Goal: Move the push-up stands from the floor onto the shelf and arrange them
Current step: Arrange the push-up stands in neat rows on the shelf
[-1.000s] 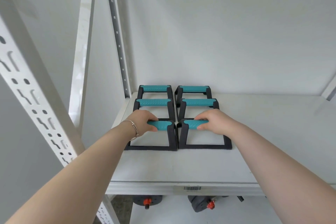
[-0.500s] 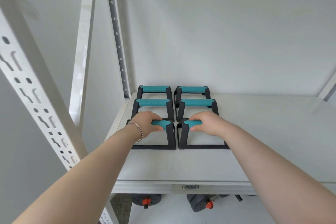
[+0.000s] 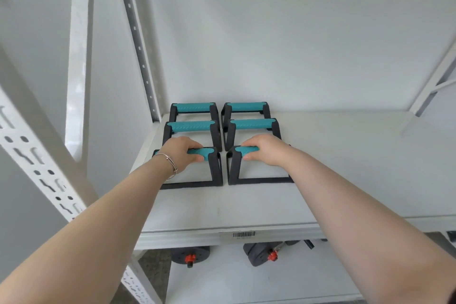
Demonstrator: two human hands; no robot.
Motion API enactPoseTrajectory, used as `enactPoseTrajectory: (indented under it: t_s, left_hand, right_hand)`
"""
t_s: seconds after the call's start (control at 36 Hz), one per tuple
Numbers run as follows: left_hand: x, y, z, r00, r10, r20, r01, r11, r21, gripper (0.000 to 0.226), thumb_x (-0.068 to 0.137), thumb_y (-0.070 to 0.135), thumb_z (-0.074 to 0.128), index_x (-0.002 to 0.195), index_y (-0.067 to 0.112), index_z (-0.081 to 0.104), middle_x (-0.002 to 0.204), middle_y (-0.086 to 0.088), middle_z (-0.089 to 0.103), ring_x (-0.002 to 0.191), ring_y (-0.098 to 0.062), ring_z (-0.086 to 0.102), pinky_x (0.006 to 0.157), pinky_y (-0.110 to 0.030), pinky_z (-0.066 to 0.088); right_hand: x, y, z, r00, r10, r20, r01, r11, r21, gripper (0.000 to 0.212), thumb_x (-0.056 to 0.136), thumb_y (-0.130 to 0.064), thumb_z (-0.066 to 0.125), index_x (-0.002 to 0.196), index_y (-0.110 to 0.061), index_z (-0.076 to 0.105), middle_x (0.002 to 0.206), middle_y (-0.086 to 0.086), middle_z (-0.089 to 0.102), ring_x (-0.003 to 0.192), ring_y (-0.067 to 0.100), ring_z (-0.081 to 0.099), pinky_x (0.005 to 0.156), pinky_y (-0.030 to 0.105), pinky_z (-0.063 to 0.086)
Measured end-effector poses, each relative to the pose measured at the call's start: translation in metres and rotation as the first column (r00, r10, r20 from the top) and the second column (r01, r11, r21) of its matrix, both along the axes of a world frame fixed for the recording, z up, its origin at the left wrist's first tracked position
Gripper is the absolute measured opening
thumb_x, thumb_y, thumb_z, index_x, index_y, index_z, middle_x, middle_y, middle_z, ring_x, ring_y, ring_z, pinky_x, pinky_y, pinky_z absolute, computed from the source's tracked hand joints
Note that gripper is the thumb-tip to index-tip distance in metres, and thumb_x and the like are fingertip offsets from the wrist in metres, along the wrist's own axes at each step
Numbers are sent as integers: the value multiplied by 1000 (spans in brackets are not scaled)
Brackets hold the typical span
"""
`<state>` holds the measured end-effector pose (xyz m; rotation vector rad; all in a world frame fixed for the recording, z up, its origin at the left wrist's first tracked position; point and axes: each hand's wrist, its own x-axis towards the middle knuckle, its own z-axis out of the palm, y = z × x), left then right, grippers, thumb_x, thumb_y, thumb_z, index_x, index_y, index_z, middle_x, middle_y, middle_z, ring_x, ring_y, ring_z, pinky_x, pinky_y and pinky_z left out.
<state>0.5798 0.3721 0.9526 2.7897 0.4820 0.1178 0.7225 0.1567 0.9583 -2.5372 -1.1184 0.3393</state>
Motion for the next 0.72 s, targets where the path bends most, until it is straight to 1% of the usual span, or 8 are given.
enactPoseTrajectory:
  t_s: [0.14,0.25,0.44,0.64,0.72]
  left_hand:
    - [3,-4,1,1000,-8,13,8,1000,6,34,91,36,60,124,27,63,113,1,63,104,-19,53,95,-31,42]
    - [4,-4,2,1000,-2,8,2,1000,7,35,91,36,60,125,27,62,114,1,63,104,-19,53,94,-31,42]
    - [3,-3,1,1000,-5,-1,5,1000,20,36,92,37,58,127,28,61,116,1,62,106,-19,52,94,-30,41]
    - [3,-3,-1,1000,4,3,-4,1000,10,35,92,37,59,125,28,61,111,1,62,102,-20,54,94,-31,43]
    - [1,-2,-3,1000,7,10,-7,1000,11,35,92,37,58,125,28,61,111,0,62,102,-21,54,94,-33,44]
  right_hand:
    - [-1,-3,-1,1000,5,9,-6,1000,25,45,89,-34,65,132,-21,57,136,0,55,126,22,47,99,29,35]
    - [1,-1,0,1000,18,8,-18,1000,11,46,89,-34,66,132,-20,58,136,2,56,127,22,47,102,31,36]
    - [8,-2,-3,1000,26,11,-26,1000,4,51,88,-36,66,134,-20,56,139,1,54,130,21,45,101,28,33]
    - [9,-2,-7,1000,21,6,-22,1000,23,48,88,-34,66,133,-20,56,137,1,56,126,21,47,98,27,34]
    - [8,-1,-8,1000,20,11,-20,1000,24,49,89,-35,65,134,-20,56,138,1,55,128,21,47,100,28,34]
